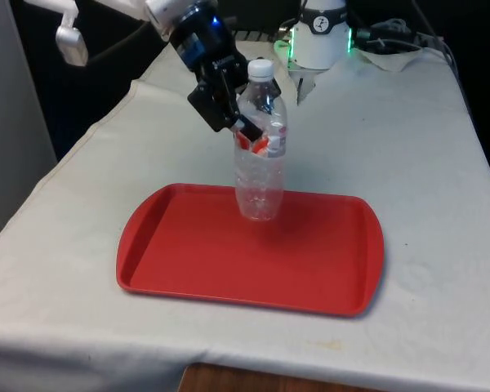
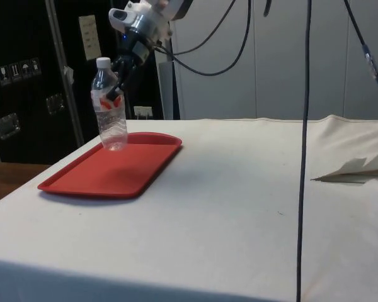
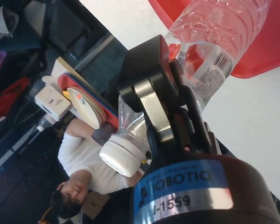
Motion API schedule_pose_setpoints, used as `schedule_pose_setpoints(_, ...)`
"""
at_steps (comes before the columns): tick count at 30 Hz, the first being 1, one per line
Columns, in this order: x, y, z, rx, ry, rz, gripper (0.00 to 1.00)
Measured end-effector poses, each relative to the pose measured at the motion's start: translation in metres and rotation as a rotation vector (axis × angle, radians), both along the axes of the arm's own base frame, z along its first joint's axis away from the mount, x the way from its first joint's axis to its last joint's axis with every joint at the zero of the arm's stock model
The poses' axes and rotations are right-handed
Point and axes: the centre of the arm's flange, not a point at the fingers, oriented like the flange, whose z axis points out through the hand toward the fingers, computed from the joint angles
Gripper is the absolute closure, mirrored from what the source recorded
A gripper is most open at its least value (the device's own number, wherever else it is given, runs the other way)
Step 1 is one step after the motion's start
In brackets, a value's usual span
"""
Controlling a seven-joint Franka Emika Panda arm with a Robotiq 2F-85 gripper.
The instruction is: Place the bottle upright on the tray.
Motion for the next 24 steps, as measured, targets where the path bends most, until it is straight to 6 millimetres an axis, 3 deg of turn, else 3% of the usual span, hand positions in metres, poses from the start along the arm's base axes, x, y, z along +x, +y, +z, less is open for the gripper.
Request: schedule_pose_setpoints(24,0.009,-0.011,-0.025,0.010,0.011,-0.024,1.00)
